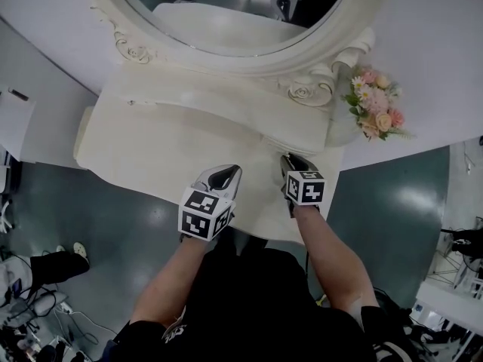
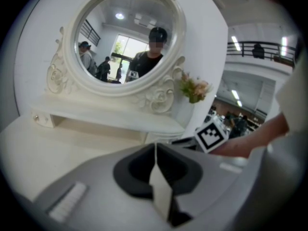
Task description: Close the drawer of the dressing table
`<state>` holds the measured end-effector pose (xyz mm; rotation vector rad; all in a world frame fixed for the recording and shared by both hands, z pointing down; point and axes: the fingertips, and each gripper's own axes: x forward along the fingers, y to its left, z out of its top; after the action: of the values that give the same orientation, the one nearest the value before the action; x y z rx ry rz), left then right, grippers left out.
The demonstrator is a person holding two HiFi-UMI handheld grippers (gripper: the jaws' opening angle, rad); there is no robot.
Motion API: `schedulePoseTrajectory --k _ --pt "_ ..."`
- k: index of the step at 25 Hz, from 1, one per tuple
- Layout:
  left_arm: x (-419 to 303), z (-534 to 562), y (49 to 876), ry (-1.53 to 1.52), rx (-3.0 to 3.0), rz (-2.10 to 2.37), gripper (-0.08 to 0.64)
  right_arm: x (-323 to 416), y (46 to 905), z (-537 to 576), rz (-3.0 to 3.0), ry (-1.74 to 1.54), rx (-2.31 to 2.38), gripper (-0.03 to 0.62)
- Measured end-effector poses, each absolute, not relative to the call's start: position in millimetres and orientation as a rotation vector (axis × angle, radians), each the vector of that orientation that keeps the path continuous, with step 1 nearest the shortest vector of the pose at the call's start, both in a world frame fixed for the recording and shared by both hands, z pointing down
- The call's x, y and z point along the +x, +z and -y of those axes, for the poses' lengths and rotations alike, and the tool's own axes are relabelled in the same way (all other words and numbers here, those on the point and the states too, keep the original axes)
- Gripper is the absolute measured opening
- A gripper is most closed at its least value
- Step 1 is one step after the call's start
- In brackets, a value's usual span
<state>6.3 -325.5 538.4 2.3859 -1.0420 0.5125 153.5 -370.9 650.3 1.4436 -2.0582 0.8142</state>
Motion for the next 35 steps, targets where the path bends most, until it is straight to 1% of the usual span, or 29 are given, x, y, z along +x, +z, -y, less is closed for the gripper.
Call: schedulePoseTrajectory --k 26,29,32,35 --pt "-9.5 323.2 534.9 0.542 2.390 1.026 0.017 160.5 652.7 393.3 2.061 0.816 1.512 0.080" --pt "-11.2 324.0 532.3 0.531 2.400 1.022 0.017 162.1 651.6 394.6 2.064 0.836 1.536 0.091" --pt "-12.8 320.6 528.1 0.525 2.417 1.007 0.017 167.3 646.6 388.2 2.056 0.874 1.574 0.127" --pt "-16.6 318.2 521.5 0.517 2.439 0.998 0.017 172.0 637.6 377.2 2.043 0.877 1.604 0.129"
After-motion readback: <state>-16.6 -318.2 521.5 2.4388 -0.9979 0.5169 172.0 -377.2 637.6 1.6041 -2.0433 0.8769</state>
